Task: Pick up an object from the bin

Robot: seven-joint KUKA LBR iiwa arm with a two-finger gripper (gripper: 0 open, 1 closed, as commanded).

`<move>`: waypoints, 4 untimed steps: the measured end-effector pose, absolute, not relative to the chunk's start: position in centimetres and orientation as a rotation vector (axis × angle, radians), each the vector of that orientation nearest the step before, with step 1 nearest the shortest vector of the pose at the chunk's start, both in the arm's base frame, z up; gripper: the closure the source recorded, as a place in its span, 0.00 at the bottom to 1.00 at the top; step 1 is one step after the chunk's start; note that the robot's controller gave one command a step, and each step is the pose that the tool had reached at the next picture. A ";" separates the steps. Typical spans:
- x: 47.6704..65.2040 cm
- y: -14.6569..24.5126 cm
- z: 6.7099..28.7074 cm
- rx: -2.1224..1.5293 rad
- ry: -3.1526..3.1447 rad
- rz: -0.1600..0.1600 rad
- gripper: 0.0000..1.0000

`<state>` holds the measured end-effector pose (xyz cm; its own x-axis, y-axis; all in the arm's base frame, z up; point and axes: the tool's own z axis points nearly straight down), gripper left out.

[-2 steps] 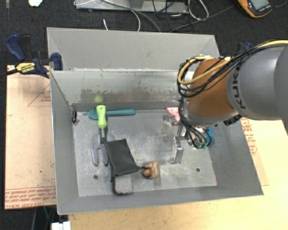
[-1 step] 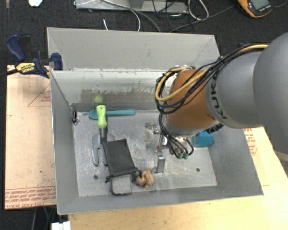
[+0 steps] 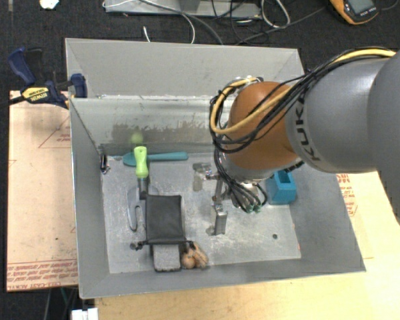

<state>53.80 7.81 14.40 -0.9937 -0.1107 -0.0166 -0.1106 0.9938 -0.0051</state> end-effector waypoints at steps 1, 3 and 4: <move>52.4 12.9 16.6 -0.074 3.132 -0.001 0.00; 54.3 17.1 15.1 0.010 3.123 0.002 0.00; 54.5 17.7 12.6 0.062 3.118 0.002 0.00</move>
Offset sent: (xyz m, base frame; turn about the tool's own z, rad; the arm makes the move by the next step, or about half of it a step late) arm 0.0274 0.0703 0.0500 -0.0144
